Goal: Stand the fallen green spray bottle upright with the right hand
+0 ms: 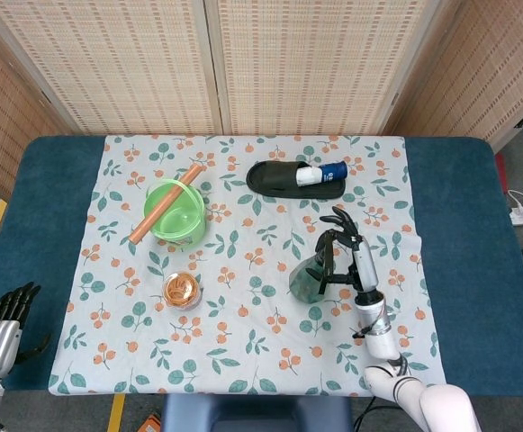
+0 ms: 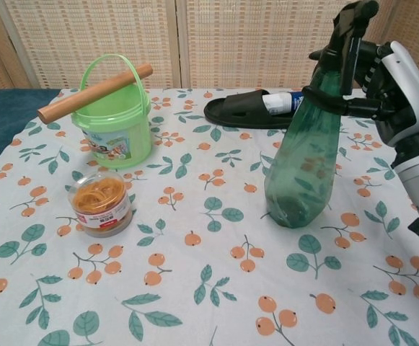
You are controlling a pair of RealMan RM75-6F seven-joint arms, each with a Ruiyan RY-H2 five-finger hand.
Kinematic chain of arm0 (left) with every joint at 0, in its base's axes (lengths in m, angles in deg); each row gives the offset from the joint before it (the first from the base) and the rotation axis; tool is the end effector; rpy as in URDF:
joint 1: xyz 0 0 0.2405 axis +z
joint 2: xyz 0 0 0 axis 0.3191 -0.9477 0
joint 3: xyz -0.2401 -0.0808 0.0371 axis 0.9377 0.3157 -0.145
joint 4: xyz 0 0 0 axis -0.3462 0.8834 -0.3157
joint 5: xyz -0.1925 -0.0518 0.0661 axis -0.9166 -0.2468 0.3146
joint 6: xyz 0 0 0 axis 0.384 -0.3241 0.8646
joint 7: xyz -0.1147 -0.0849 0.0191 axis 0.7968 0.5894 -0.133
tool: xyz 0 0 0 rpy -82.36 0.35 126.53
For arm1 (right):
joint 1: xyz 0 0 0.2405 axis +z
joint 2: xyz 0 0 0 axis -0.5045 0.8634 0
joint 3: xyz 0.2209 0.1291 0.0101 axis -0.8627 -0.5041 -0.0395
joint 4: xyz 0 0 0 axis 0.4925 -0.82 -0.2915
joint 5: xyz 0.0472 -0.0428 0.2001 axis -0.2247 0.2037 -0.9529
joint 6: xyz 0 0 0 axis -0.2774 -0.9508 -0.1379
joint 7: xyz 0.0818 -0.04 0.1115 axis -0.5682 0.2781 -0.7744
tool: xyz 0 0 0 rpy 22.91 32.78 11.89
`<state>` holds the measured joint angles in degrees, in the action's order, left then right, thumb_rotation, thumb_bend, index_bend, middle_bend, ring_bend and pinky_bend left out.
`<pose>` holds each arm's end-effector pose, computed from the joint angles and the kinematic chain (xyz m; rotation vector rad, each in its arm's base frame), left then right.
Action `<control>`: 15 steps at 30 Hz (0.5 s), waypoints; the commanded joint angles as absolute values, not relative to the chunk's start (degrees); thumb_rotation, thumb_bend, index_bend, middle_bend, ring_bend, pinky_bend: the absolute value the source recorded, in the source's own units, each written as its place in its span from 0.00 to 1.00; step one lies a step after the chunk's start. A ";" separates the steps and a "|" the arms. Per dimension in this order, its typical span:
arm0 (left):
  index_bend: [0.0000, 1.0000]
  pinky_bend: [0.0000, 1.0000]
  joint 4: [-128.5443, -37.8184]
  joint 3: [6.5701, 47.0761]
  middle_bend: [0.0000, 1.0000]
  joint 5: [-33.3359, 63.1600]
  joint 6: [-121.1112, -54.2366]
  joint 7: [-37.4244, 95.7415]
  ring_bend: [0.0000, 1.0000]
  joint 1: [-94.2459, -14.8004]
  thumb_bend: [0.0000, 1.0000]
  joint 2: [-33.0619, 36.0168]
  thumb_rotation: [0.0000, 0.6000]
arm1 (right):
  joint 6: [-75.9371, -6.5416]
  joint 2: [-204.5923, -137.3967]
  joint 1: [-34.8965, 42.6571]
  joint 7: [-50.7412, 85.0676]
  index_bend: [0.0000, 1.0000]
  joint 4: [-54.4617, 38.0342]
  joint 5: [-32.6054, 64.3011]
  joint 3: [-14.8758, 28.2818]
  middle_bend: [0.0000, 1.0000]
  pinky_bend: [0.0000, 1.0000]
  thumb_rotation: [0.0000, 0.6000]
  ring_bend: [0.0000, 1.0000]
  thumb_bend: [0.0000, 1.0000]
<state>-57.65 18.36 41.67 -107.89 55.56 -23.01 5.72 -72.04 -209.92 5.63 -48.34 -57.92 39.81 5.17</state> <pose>-0.4072 0.1743 0.0985 -1.3788 -0.9910 -0.9230 -0.1908 -0.3304 -0.0311 1.1527 -1.2544 2.1912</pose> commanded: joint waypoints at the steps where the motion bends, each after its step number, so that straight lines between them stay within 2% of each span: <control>1: 0.00 0.00 -57.69 18.37 0.00 41.66 -107.84 55.51 0.00 -23.05 0.29 5.69 1.00 | -71.70 -209.68 5.54 -48.22 0.54 -57.84 39.92 5.42 0.55 0.12 1.00 0.20 0.00; 9: 0.00 0.00 -57.75 18.41 0.00 41.60 -107.79 55.51 0.00 -23.06 0.29 5.67 1.00 | -70.13 -209.25 5.42 -47.64 0.40 -57.80 40.50 6.55 0.45 0.12 1.00 0.13 0.00; 15: 0.00 0.00 -57.73 18.51 0.00 41.48 -107.79 55.90 0.00 -23.01 0.29 5.54 1.00 | -68.50 -208.38 5.52 -47.24 0.20 -57.49 41.71 8.24 0.33 0.07 1.00 0.06 0.00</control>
<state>-57.73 18.51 41.48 -107.80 55.91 -23.01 5.54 -68.78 -208.60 5.52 -47.44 -57.58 41.46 7.95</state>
